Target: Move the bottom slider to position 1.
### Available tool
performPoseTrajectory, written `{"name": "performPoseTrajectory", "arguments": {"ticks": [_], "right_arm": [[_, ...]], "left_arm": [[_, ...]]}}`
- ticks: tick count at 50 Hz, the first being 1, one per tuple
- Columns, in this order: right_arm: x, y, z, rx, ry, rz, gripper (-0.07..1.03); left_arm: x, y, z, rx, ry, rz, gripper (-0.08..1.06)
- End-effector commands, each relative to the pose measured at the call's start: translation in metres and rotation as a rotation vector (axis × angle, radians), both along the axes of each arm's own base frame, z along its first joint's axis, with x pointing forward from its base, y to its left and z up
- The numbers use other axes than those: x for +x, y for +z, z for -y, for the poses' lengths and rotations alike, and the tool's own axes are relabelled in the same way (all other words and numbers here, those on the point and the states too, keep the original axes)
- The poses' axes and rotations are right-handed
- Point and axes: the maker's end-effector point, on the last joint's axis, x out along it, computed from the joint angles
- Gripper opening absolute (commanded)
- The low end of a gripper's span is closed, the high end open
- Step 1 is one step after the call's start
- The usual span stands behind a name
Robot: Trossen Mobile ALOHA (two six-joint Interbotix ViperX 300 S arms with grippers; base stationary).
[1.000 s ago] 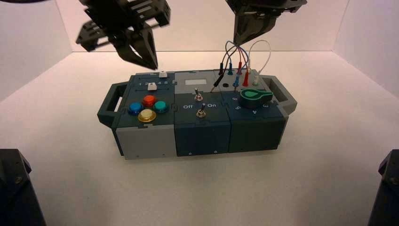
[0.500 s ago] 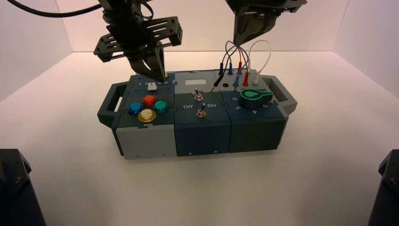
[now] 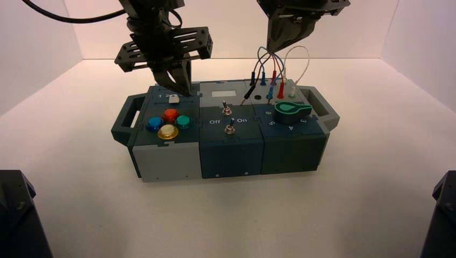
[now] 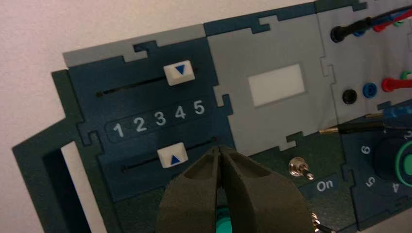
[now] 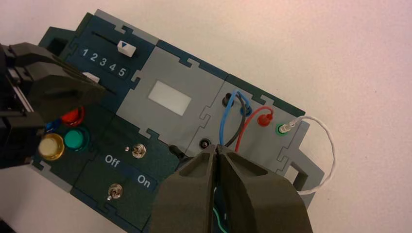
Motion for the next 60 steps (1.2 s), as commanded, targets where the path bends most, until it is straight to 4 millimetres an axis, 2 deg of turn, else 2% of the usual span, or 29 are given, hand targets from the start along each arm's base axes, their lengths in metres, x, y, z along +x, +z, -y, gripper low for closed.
{"name": "performPoseTrajectory", "arguments": {"ticks": [1,43,60], "right_arm": [[0.005,0.008,-0.005,0.015,0.006,0.023,-0.02],[0.005,0.006,-0.005,0.010,0.007,0.017,-0.02],[0.005,0.004,-0.005,0.005,0.008,0.012,-0.02]], "left_arm": [[0.009,0.009,0.003,-0.014,-0.003,0.028,-0.03],[0.018,-0.002,-0.011,0.032,-0.027,0.025,-0.03],[0.021,0.000,-0.012,0.029,-0.028,0.035,-0.03]]}}
